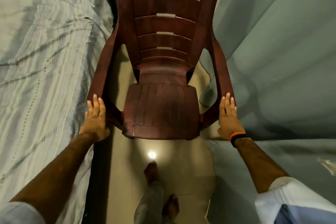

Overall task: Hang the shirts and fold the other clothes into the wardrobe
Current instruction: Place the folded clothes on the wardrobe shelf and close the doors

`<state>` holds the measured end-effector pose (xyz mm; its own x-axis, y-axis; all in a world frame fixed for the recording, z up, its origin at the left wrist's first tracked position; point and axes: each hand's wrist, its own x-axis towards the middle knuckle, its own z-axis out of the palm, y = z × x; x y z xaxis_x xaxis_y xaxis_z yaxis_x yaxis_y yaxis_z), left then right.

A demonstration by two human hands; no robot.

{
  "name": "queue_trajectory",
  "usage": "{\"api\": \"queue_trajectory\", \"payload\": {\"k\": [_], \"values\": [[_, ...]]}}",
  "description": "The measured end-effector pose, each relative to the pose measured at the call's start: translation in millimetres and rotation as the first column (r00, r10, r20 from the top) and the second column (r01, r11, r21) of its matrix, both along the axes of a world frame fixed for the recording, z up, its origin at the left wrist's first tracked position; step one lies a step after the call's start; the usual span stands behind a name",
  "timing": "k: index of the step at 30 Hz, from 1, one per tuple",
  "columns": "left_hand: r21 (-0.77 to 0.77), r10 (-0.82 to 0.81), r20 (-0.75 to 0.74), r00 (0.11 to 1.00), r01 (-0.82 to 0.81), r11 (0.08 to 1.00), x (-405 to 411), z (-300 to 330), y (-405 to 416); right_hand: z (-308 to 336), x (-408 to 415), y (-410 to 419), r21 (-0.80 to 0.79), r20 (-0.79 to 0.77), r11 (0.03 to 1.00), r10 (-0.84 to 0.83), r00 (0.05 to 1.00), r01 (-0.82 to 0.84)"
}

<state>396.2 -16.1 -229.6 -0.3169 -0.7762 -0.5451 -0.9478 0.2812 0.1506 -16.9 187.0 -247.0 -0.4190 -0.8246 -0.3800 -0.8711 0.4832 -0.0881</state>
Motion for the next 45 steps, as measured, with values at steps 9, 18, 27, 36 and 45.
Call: {"api": "queue_trajectory", "payload": {"k": [9,18,27,36,45], "values": [[0.015,-0.037,-0.007,0.999,0.037,0.999,-46,3,-114,12,-40,-126,0.085,-0.043,0.995,-0.052,0.998,0.055],[-0.011,-0.043,-0.031,0.999,0.043,0.999,-91,-4,-225,-5,-83,-229,0.089,-0.130,0.992,-0.076,0.989,0.088],[-0.037,-0.013,-0.016,1.000,0.012,0.999,-151,-6,-345,-2,-155,-361,0.082,-0.118,0.997,0.025,0.993,-0.015],[-0.035,0.015,0.005,1.000,-0.015,0.999,-202,-5,-452,-5,-215,-493,0.045,-0.136,0.999,0.026,0.990,-0.020],[-0.133,0.136,0.062,0.989,-0.127,0.983,-237,-31,-483,-21,-239,-537,-0.030,-0.248,0.999,0.030,0.968,-0.039]]}}
